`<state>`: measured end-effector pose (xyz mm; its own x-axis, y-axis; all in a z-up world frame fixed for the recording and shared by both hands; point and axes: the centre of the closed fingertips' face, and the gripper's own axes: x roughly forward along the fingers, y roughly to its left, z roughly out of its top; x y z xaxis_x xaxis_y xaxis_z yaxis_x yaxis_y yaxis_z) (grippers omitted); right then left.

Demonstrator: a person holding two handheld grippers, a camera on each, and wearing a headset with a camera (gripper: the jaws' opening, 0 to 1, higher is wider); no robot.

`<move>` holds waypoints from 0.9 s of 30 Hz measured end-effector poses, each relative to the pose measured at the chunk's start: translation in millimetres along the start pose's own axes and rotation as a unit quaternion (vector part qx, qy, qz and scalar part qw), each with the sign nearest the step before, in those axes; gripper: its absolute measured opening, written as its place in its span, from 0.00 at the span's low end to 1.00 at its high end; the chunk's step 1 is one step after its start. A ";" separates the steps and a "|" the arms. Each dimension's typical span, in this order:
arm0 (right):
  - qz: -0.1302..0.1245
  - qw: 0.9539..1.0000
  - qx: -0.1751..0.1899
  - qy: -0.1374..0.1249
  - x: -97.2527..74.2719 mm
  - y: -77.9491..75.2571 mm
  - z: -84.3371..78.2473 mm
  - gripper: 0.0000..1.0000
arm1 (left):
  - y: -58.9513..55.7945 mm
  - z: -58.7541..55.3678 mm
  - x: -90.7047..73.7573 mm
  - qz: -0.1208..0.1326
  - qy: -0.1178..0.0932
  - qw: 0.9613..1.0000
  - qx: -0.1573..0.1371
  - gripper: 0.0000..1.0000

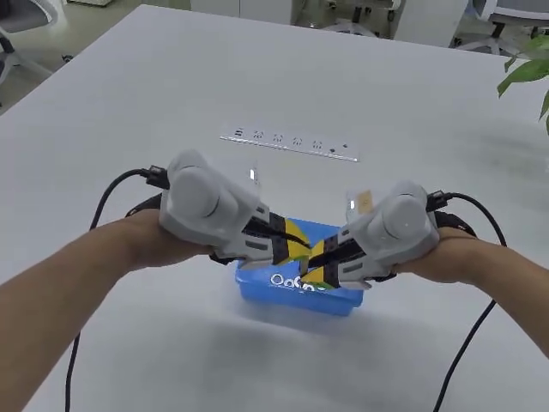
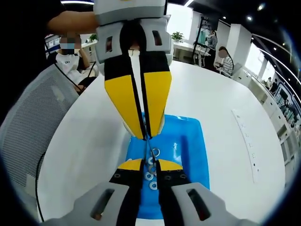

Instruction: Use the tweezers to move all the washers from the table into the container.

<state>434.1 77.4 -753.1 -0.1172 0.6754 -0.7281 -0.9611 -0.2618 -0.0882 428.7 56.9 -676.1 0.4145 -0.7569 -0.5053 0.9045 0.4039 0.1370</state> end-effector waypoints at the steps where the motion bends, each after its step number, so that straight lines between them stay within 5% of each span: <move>1: -0.001 1.000 0.002 -0.001 -1.3 0.2 0.9 0.12 | 1.3 0.6 -0.2 -0.001 0.000 1.000 0.000 0.05; 15: -0.020 1.000 0.002 -0.014 -16.6 3.9 8.8 0.16 | 3.0 15.5 -5.0 -0.009 -0.006 1.000 0.013 0.05; 27: -0.038 0.999 0.000 -0.034 -31.3 12.1 19.4 0.14 | -9.5 31.4 -9.3 -0.028 -0.014 0.999 0.024 0.05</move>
<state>421.2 66.5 -718.2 -0.0597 0.7386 -0.6715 -0.9681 -0.2068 -0.1414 419.3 44.0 -646.0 0.3657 -0.7923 -0.4885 0.9296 0.3368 0.1497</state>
